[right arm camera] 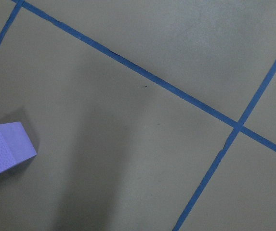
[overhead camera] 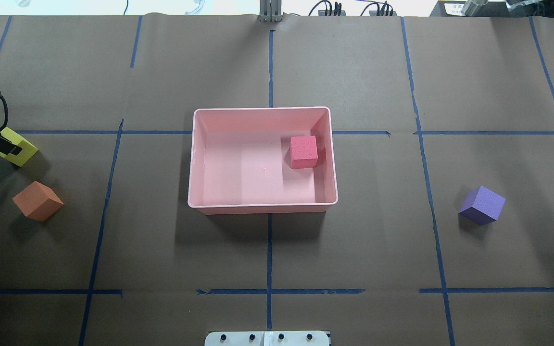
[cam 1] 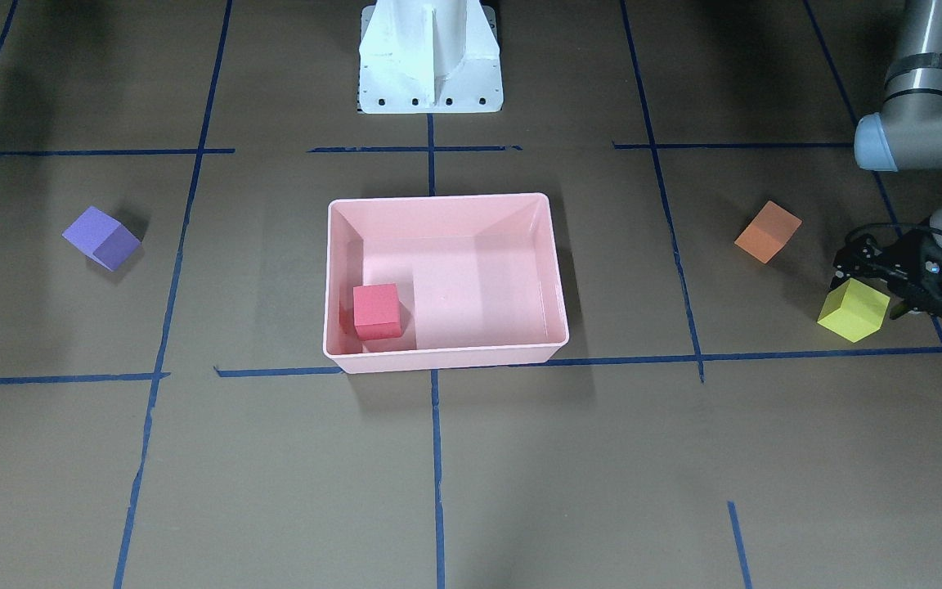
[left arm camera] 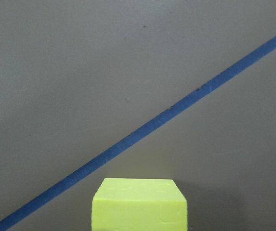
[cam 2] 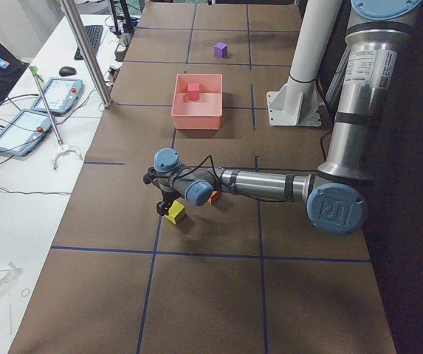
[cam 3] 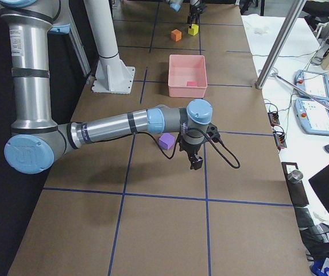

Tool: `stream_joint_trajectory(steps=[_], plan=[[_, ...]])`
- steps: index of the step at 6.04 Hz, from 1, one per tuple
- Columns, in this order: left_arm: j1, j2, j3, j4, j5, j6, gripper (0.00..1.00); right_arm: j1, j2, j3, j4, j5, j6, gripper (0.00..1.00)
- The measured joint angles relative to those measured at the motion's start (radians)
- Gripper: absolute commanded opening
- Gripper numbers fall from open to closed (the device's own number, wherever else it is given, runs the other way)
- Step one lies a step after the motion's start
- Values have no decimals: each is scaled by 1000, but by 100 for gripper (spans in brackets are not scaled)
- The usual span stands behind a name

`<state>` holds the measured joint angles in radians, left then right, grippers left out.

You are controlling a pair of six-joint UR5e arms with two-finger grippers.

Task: Place blocks into pink bin with both arms
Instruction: 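Lower the left gripper onto the yellow cube and close on it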

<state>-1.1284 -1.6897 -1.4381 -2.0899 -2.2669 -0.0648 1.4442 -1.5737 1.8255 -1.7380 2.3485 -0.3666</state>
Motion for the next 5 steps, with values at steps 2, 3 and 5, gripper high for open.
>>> stream_joint_trajectory(steps=[2, 3, 5], plan=[[14, -2, 21, 0, 0, -6, 100, 1, -1, -2, 0, 0, 0, 100], [28, -3, 34, 0, 0, -12, 99, 0, -2, -3, 0, 0, 0, 100], [47, -18, 63, 1, 1, -13, 56, 0, -4, -1, 0, 0, -1, 100]])
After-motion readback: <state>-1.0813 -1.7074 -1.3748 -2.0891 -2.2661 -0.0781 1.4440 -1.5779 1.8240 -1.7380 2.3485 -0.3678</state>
